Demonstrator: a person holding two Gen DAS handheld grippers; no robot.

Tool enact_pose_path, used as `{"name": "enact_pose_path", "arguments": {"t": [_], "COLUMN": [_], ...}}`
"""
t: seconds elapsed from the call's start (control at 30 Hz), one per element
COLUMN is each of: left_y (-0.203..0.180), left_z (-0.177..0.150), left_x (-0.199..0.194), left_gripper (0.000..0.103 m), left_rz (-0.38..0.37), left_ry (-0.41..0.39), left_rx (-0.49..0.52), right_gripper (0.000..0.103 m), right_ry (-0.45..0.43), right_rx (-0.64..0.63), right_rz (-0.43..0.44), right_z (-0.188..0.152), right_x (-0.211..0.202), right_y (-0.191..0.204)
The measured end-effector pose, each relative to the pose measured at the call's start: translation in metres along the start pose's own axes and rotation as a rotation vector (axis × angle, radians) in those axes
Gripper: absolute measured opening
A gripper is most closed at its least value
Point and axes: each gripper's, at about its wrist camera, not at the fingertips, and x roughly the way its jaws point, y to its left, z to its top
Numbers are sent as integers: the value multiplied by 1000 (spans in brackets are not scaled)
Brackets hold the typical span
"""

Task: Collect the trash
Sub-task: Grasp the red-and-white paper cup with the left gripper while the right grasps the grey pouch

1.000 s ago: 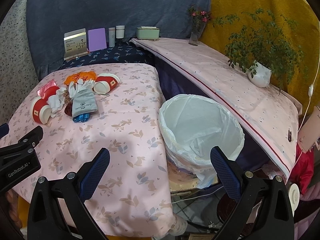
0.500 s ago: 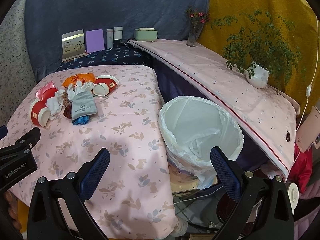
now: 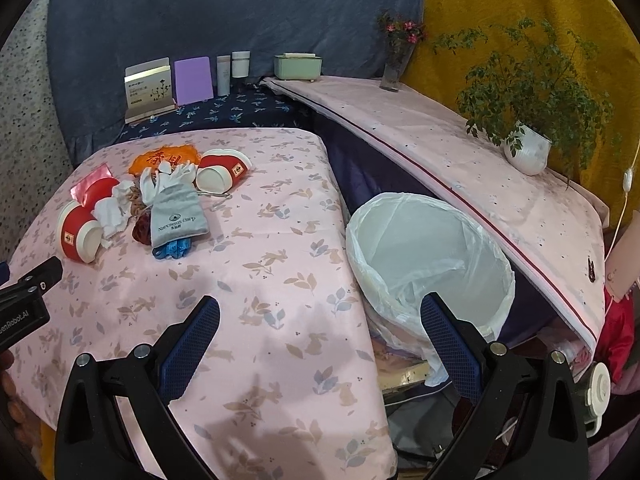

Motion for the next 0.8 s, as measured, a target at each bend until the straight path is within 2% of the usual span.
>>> {"name": "enact_pose_path", "arguments": {"t": [0.27, 0.53, 0.8], "left_y": [37, 68, 79], "left_z": [14, 26, 41], "left_x": [32, 66, 96], "left_gripper": [96, 96, 96], "left_rz": [26, 47, 39], "left_ry": [10, 48, 83], "left_rx": [-8, -78, -126], "right_gripper": [96, 96, 77], "right_ry": [18, 37, 67], "right_rx": [-13, -58, -77], "right_rz": [34, 129, 197], "right_z": [11, 32, 56], "right_x": [28, 64, 106], "right_y": [35, 82, 127]}}
